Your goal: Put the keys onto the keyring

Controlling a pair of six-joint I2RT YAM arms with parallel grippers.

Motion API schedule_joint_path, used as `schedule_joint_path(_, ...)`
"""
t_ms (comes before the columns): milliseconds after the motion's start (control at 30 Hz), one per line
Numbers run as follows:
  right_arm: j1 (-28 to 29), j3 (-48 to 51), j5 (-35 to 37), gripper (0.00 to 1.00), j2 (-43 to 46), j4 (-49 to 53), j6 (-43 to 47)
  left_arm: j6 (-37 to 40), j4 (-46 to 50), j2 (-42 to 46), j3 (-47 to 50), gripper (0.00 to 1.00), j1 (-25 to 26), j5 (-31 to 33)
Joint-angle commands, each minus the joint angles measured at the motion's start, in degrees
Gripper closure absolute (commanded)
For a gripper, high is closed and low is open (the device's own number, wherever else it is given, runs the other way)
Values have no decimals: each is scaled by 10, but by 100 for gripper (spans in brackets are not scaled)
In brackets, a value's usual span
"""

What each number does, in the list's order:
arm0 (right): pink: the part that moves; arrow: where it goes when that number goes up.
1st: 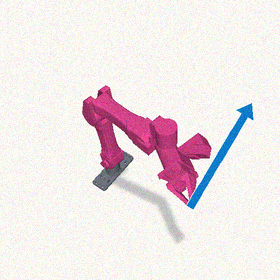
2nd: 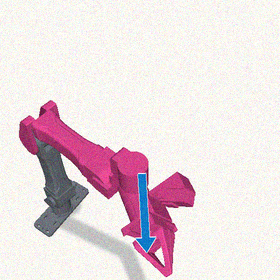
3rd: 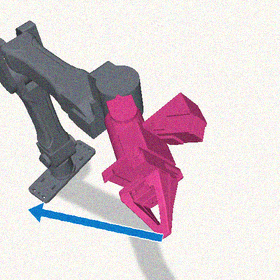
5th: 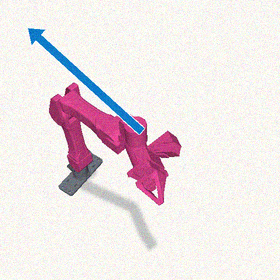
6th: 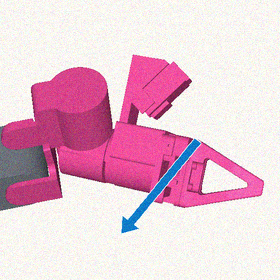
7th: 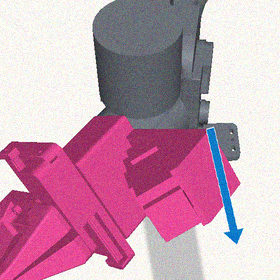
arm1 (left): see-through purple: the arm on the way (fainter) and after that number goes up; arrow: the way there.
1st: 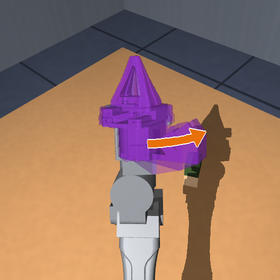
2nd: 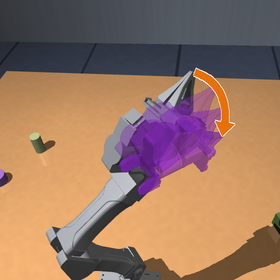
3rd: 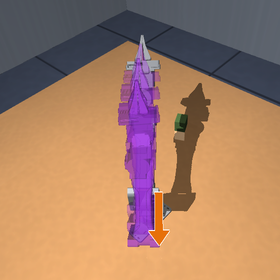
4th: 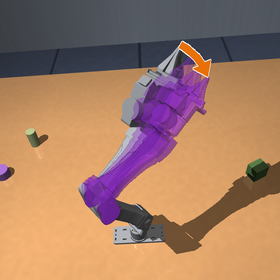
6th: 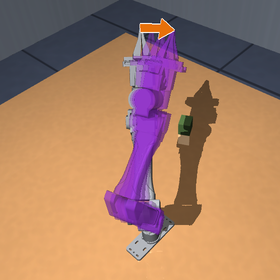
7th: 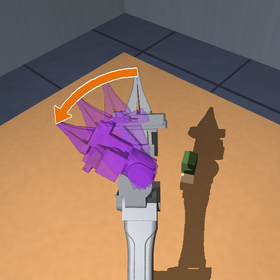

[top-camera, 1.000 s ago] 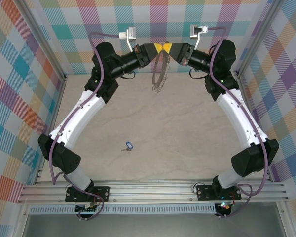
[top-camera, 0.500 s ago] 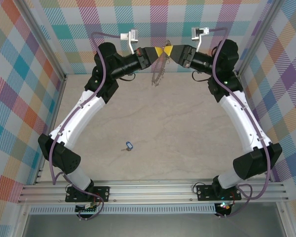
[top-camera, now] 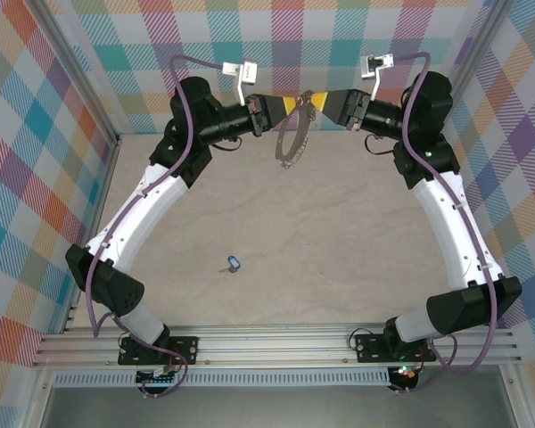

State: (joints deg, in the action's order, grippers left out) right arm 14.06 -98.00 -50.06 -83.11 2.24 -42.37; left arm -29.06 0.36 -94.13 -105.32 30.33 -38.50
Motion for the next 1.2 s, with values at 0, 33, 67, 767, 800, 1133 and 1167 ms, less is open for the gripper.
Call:
schedule_joint_path(0, 2, -26, -41, 61, -8, -4, 11, 19, 1, 17, -39, 100, 6, -24)
schedule_joint_path(33, 2, -27, -43, 62, -9, -10, 6, 17, 5, 15, -43, 100, 6, -25)
schedule_joint_path(67, 2, -27, -44, 62, -11, -15, 2, 15, 5, 15, -44, 100, 6, -27)
schedule_joint_path(767, 18, -38, -40, 63, -49, -67, -38, -28, -21, 3, -56, 100, 7, -48)
schedule_joint_path(800, 20, -39, -41, 64, -51, -67, -38, -28, -21, 2, -56, 100, 7, -47)
schedule_joint_path(1133, 29, -43, -42, 79, -59, -74, -39, -29, -16, -2, -59, 100, 7, -50)
schedule_joint_path(1167, 29, -45, -42, 82, -60, -73, -39, -28, -18, -2, -58, 100, 7, -50)
